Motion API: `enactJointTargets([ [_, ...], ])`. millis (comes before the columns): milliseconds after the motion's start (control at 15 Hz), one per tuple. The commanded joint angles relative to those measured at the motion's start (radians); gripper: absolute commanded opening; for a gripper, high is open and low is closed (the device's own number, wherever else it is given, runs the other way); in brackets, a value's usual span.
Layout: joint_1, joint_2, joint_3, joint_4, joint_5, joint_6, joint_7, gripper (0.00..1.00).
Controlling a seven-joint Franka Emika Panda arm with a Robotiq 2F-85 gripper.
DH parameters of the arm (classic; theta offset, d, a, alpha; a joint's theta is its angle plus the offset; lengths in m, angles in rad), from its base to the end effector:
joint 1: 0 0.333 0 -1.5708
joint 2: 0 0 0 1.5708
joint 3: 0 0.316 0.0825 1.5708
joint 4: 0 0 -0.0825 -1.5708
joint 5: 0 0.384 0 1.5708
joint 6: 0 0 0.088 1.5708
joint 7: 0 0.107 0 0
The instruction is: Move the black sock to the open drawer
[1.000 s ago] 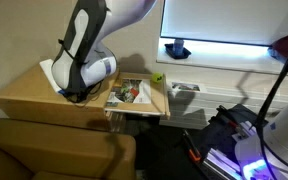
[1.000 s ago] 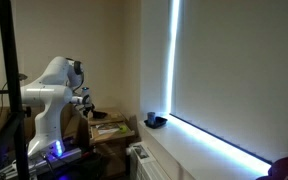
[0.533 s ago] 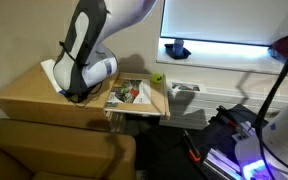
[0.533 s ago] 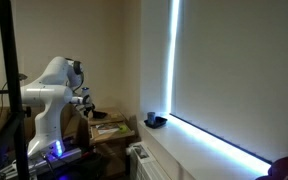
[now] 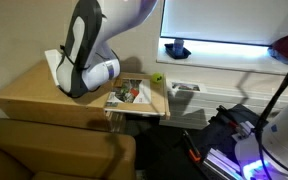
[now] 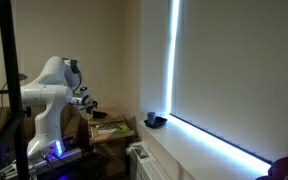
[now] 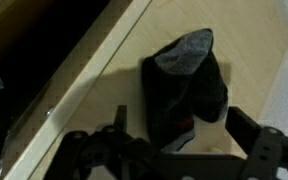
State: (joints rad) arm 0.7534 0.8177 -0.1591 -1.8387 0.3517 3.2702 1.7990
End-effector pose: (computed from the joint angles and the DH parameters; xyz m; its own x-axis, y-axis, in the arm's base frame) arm 0.5677 0.3570 0.1575 0.1449 -0.9721 -0.1847 -0.8276 -0.0168 -0.5610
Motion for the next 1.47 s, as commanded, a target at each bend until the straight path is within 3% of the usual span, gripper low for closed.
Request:
enactJointTargets([
  [0,0.006,0.001,-0.008,0.0,0.044,-0.004,-0.02,1.0],
  [267,0.005,0.002,-0.008,0.0,0.05,-0.004,-0.023,1.0],
  [333,0.034,0.021,-0.037,0.022,0.028,-0.043,0.008,1.0],
  [400,-0.003,0.027,0.008,0.037,0.043,-0.046,-0.021,1.0],
  [533,0.04,0.018,-0.026,0.012,0.049,-0.004,-0.011,1.0],
  [600,0.008,0.007,0.012,0.009,0.044,-0.002,-0.024,1.0],
  [800,0.085,0.013,-0.062,-0.001,0.037,0.012,0.014,1.0],
  [1067,0.26,0.045,-0.246,-0.006,0.057,0.012,0.053,0.99],
  [1133,0.29,0.052,-0.278,-0.005,0.061,0.004,0.067,0.75],
  [1267,0.28,0.056,-0.264,0.006,0.054,-0.013,0.077,0.71],
  [1400,0.256,0.052,-0.231,0.009,0.066,-0.011,0.053,0.57],
])
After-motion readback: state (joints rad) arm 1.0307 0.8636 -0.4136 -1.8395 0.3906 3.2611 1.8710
